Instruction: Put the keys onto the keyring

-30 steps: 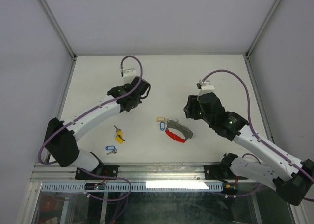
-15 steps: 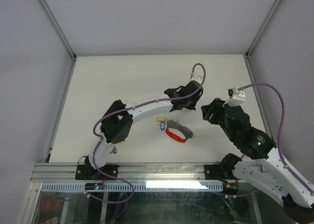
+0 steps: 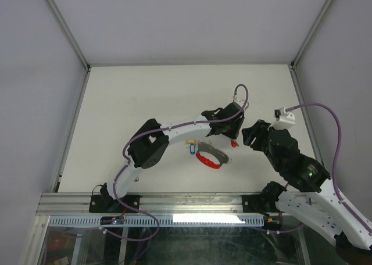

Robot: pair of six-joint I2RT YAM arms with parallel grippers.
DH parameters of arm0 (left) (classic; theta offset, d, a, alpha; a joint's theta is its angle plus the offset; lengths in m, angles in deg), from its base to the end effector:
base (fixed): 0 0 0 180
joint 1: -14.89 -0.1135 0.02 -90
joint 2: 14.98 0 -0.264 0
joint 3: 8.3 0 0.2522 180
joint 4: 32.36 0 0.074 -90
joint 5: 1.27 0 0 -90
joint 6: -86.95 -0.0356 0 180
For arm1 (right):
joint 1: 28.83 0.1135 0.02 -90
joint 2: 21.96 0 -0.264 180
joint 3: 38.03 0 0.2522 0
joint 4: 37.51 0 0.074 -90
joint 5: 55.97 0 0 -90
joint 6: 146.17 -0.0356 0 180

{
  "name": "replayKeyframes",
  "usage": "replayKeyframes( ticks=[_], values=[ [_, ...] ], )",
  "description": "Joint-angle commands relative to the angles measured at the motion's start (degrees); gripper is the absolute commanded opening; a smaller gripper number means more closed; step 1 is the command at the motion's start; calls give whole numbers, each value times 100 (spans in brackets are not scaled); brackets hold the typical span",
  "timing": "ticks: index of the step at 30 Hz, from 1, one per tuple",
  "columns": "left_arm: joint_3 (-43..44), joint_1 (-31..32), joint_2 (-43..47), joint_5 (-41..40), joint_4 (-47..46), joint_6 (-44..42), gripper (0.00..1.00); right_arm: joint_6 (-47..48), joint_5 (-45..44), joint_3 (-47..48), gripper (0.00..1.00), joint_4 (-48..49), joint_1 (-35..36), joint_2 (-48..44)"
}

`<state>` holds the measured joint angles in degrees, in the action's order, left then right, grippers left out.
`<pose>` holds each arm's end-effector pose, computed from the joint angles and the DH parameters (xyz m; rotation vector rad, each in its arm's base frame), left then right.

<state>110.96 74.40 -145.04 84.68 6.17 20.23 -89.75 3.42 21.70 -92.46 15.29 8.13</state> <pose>0.2604 -0.4373 0.1852 0.7490 2.3953 -0.5484 0.0883 0.0603 0.3258 0.1562 1.9582 0.3564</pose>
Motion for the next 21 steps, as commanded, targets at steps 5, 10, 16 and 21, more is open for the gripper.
replayKeyframes(
  ticks=[5,10,16,21],
  values=[
    [-540,-141,729,-496,-515,319,52,33,48,-100,65,96,18,-186],
    [-1245,-141,1364,-934,-755,551,63,172,254,-98,67,104,18,-101],
    [-2224,-141,2582,-1425,-1070,869,97,237,305,-158,69,173,17,-90],
    [-2613,-164,3483,-1823,-696,948,99,282,490,-385,73,458,18,124]
  ],
)
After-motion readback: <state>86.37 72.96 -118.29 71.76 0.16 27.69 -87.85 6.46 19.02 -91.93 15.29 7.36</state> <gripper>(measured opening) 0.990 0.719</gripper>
